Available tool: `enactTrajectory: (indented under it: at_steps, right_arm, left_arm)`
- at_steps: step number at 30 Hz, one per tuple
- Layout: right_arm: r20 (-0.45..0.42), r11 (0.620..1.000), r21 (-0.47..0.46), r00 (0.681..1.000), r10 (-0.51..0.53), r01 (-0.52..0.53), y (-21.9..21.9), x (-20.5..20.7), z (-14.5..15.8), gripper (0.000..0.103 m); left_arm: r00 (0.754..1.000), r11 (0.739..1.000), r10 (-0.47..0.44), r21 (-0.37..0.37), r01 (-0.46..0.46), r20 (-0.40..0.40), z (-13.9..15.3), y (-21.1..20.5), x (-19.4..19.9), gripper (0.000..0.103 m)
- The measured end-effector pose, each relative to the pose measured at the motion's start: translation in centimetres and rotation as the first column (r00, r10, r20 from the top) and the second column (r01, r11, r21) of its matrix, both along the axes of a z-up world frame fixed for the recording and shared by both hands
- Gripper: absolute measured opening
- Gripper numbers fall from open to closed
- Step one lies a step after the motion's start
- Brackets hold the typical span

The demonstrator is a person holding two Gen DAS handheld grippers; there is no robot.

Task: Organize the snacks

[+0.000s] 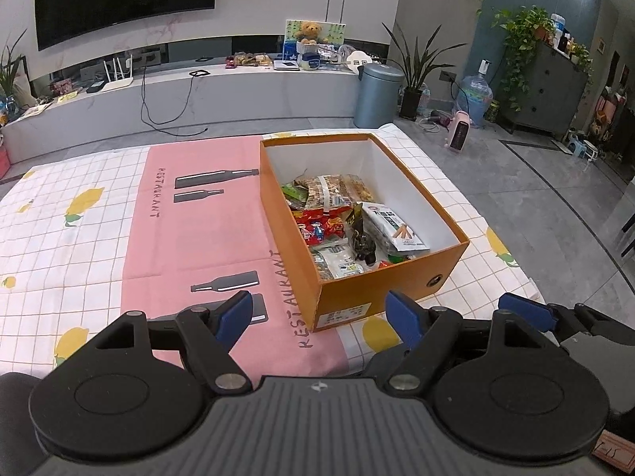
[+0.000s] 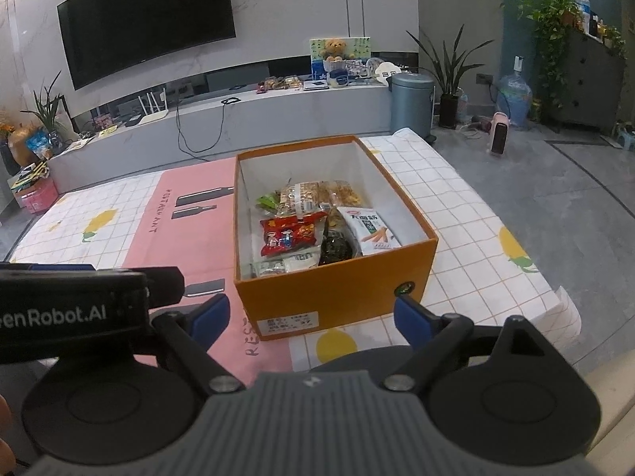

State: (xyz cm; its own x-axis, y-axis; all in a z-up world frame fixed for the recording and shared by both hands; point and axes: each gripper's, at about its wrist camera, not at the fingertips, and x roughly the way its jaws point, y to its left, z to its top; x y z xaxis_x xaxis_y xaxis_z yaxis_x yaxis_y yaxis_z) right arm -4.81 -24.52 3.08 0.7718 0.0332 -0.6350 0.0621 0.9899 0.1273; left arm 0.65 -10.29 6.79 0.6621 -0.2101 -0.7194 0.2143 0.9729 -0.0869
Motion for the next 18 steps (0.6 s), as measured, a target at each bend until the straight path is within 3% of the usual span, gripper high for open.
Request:
enactTrajectory:
  at_steps: [18]
  right_arm:
    - [-0.003, 1.0, 0.0, 1.0, 0.002, -0.002, 0.27, 0.37, -0.54, 0.088]
  left_arm:
    - [1.0, 1.0, 0.011, 0.016, -0.011, 0.012, -0.25, 0.37, 0.02, 0.089]
